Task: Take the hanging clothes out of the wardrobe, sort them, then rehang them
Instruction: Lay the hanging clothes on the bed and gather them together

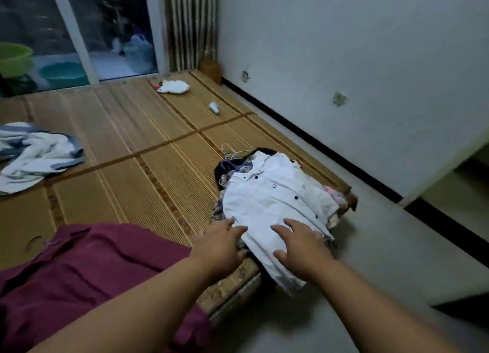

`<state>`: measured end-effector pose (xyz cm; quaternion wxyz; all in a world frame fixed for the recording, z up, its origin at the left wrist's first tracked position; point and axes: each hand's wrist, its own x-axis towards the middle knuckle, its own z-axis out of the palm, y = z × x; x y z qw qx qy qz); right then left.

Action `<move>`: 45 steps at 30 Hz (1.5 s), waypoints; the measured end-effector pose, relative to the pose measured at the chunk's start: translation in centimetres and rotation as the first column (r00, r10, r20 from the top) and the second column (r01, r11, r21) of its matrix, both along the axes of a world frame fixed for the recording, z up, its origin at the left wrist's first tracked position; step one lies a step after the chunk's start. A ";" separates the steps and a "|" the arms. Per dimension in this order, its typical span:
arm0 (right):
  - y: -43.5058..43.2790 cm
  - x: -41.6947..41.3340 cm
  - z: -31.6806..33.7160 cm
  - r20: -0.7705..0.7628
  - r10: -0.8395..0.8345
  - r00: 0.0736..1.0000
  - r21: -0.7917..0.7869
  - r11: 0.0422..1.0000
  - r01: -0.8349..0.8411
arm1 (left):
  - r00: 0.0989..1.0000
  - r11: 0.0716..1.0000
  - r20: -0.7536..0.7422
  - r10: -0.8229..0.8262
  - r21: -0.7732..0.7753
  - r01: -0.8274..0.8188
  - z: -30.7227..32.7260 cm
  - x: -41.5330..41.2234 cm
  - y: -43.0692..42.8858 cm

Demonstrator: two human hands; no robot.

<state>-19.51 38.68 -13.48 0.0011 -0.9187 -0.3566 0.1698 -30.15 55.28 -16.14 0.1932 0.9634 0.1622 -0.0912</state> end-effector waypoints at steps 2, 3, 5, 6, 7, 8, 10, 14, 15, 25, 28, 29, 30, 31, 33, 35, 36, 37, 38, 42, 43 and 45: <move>-2.0 2.0 -0.6 -0.018 -0.050 0.999 0.001 0.999 0.050 | 0.999 0.999 -0.001 -0.038 0.002 0.038 -0.4 2.7 -1.6; -2.6 2.8 -1.0 -0.030 -0.072 0.997 0.000 0.997 0.072 | 0.998 0.999 -0.010 -0.054 -0.002 0.054 -0.6 3.7 -2.0; -3.6 4.9 -2.0 -0.056 -0.103 0.993 -0.001 0.995 0.103 | 0.997 0.997 -0.039 -0.070 -0.024 0.069 -1.6 6.2 -2.4; -3.8 6.2 -2.5 -0.064 -0.108 0.992 -0.007 0.994 0.108 | 0.997 0.997 -0.051 -0.065 -0.037 0.063 -2.3 7.5 -2.2; -3.9 7.5 -3.1 -0.067 -0.111 0.992 -0.019 0.994 0.110 | 0.996 0.998 -0.064 -0.055 -0.046 0.052 -3.0 8.9 -1.9; -3.9 8.9 -3.4 -0.065 -0.110 0.992 -0.036 0.994 0.107 | 0.996 0.998 -0.079 -0.040 -0.058 0.035 -3.5 10.2 -1.5; -3.3 12.5 -4.3 -0.064 -0.099 0.993 -0.070 0.993 0.094 | 0.995 0.995 -0.101 0.006 -0.095 -0.016 -4.8 13.5 -0.4; -0.3 20.4 -5.5 -0.090 -0.057 0.994 -0.099 0.994 0.048 | 0.987 0.987 -0.134 0.092 -0.119 -0.108 -6.7 20.2 2.6; 0.7 22.3 -5.7 -0.094 -0.047 0.994 -0.105 0.994 0.037 | 0.983 0.984 -0.146 0.110 -0.124 -0.128 -7.1 21.5 3.3; 8.7 34.7 -9.4 -0.176 0.068 0.982 -0.099 0.991 -0.087 | 0.922 0.943 -0.259 0.289 -0.091 -0.321 -10.7 28.7 10.1; 10.7 38.6 -11.1 -0.212 0.124 0.969 -0.119 0.981 -0.151 | 0.879 0.908 -0.303 0.370 -0.084 -0.411 -11.8 29.9 11.1; 11.6 40.2 -11.9 -0.221 0.154 0.963 -0.124 0.975 -0.184 | 0.862 0.895 -0.317 0.395 -0.078 -0.439 -12.4 30.5 11.3; 12.4 41.7 -12.7 -0.224 0.187 0.956 -0.127 0.967 -0.219 | 0.847 0.883 -0.327 0.420 -0.071 -0.465 -12.9 31.2 11.4; 13.3 43.3 -13.7 -0.230 0.224 0.947 -0.129 0.958 -0.258 | 0.826 0.865 -0.339 0.450 -0.064 -0.497 -13.5 31.8 11.5; 15.2 46.0 -15.6 -0.245 0.277 0.929 -0.123 0.942 -0.313 | 0.786 0.831 -0.358 0.504 -0.049 -0.554 -14.5 33.0 11.8; 17.2 48.8 -17.9 -0.265 0.327 0.907 -0.115 0.923 -0.366 | 0.746 0.790 -0.371 0.553 -0.050 -0.611 -16.3 34.7 12.1; 18.3 50.2 -19.1 -0.268 0.355 0.896 -0.119 0.910 -0.397 | 0.728 0.766 -0.374 0.575 -0.066 -0.639 -17.4 35.7 12.3; 19.4 51.5 -20.3 -0.269 0.387 0.882 -0.125 0.894 -0.430 | 0.711 0.745 -0.384 0.589 -0.084 -0.662 -18.6 36.6 12.4; 20.4 52.5 -21.4 -0.268 0.412 0.871 -0.123 0.882 -0.455 | 0.698 0.730 -0.398 0.595 -0.096 -0.677 -19.6 37.3 12.5; 25.1 56.5 -26.6 -0.263 0.467 0.844 -0.048 0.868 -0.495 | 0.633 0.675 -0.437 0.639 -0.076 -0.734 -24.9 40.2 13.7; 26.0 57.2 -27.6 -0.236 0.482 0.844 -0.017 0.866 -0.499 | 0.612 0.658 -0.426 0.666 -0.051 -0.752 -25.8 40.7 14.1; 27.7 58.0 -29.4 -0.178 0.510 0.842 -0.002 0.855 -0.519 | 0.534 0.587 -0.419 0.734 -0.003 -0.810 -28.0 41.2 15.0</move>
